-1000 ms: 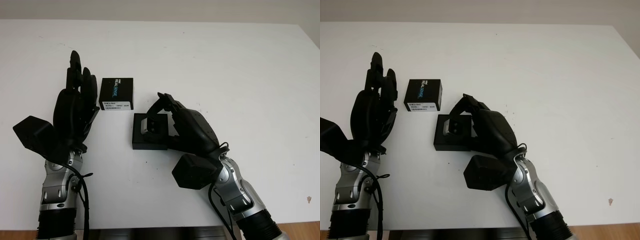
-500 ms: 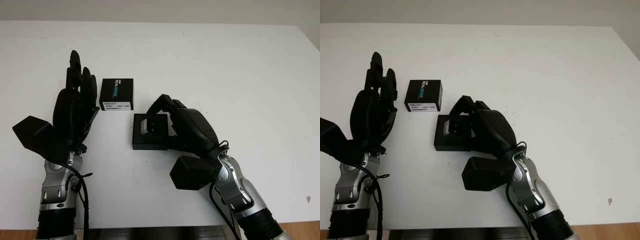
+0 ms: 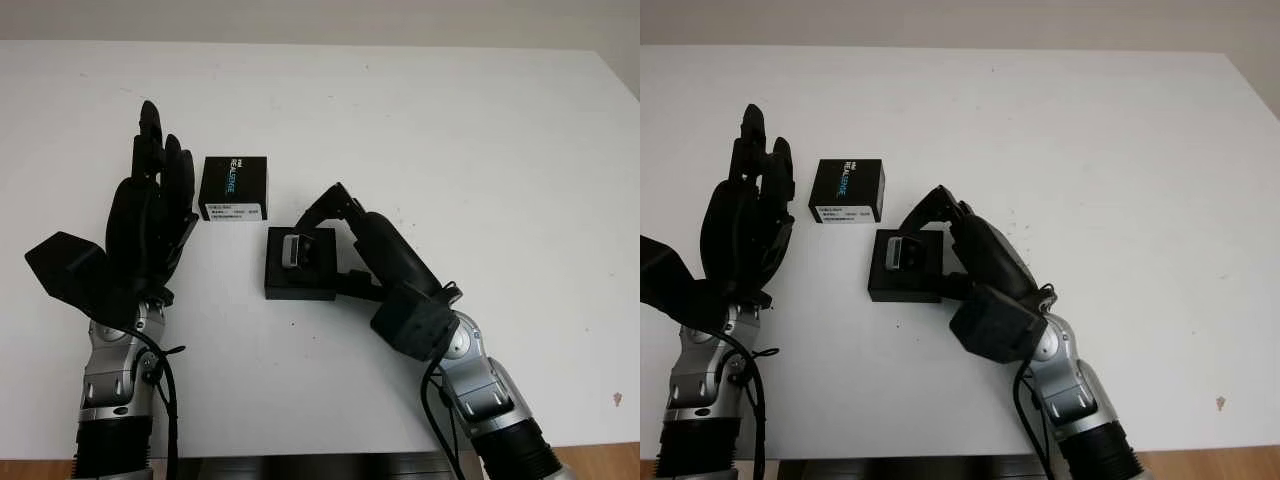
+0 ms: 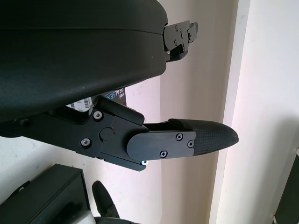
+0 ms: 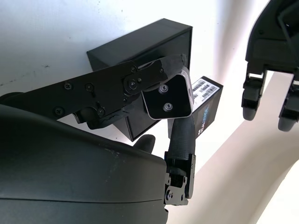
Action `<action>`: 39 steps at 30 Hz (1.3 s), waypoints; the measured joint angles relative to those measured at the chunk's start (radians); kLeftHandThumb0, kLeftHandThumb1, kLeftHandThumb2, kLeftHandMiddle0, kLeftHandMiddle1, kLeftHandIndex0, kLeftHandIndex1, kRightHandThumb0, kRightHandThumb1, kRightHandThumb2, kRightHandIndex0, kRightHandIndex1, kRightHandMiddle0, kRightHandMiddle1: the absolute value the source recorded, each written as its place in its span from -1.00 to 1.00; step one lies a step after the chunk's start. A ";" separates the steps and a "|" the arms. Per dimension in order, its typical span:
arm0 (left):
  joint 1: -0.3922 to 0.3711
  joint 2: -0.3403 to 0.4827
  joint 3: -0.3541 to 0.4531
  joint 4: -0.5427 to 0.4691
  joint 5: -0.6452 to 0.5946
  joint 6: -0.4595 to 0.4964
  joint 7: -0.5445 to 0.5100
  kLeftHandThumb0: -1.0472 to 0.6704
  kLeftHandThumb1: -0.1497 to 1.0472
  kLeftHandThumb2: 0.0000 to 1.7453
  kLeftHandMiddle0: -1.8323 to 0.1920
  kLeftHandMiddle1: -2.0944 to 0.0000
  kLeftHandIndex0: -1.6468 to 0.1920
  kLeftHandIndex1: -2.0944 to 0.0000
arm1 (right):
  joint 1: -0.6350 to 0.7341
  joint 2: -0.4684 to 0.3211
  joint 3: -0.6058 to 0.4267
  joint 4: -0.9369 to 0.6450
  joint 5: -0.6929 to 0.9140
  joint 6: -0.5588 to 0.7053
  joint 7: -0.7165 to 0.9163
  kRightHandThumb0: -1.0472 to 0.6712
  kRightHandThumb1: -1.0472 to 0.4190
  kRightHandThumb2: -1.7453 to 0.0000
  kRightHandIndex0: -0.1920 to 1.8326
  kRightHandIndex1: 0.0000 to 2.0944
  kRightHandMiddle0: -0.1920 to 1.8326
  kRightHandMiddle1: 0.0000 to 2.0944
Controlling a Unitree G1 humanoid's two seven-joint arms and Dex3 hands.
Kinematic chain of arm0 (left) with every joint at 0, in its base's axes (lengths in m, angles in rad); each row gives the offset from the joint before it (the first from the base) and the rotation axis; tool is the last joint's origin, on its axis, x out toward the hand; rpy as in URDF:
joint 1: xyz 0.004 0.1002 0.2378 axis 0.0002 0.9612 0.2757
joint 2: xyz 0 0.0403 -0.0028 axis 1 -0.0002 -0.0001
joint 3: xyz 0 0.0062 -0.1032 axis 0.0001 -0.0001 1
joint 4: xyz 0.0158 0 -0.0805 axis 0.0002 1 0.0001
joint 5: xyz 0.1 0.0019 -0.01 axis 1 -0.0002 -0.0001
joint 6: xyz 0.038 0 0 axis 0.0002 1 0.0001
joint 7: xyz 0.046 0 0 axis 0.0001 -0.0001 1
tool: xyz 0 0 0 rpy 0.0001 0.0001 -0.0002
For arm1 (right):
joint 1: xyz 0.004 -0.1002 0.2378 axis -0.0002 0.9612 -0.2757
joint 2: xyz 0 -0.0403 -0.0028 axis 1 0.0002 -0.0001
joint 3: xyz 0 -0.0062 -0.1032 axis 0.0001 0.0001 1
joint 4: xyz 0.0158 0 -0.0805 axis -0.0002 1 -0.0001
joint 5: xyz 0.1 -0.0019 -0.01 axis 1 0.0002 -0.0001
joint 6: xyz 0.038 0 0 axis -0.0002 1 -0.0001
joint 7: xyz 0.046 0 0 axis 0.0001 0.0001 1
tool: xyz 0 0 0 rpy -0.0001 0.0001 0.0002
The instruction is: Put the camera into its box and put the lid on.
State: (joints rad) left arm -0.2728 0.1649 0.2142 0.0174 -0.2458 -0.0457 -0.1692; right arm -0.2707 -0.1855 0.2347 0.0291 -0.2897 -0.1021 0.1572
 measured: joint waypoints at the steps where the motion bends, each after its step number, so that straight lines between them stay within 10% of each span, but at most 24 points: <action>1: 0.000 0.000 0.000 0.000 0.000 0.000 0.000 -0.64 1.00 -0.48 1.00 1.00 1.00 1.00 | 0.000 0.002 -0.003 0.000 0.007 0.003 0.004 -0.16 -1.00 0.92 -0.91 0.00 -0.80 0.88; 11: 0.000 0.000 -0.001 0.000 0.002 0.001 0.005 -0.64 1.00 -0.49 1.00 1.00 1.00 1.00 | -0.012 0.013 -0.018 -0.006 0.078 0.059 0.052 -0.18 -1.00 0.89 -0.91 -0.06 -0.79 0.89; 26: 0.001 -0.006 -0.012 0.000 0.007 0.003 0.013 -0.64 1.00 -0.50 1.00 1.00 1.00 1.00 | -0.202 -0.111 -0.173 -0.205 0.368 0.567 0.332 -0.29 -0.98 0.94 -0.80 -0.39 -0.71 0.89; 39: 0.001 -0.007 -0.014 0.000 0.009 0.010 0.013 -0.64 1.00 -0.48 1.00 1.00 1.00 1.00 | -0.324 -0.192 -0.174 -0.195 0.459 0.760 0.413 -0.23 -0.97 0.94 -0.77 -0.50 -0.69 0.86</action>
State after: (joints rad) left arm -0.2717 0.1579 0.2003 0.0171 -0.2367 -0.0358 -0.1560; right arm -0.5945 -0.3772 0.0606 -0.1656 0.1693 0.6582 0.5697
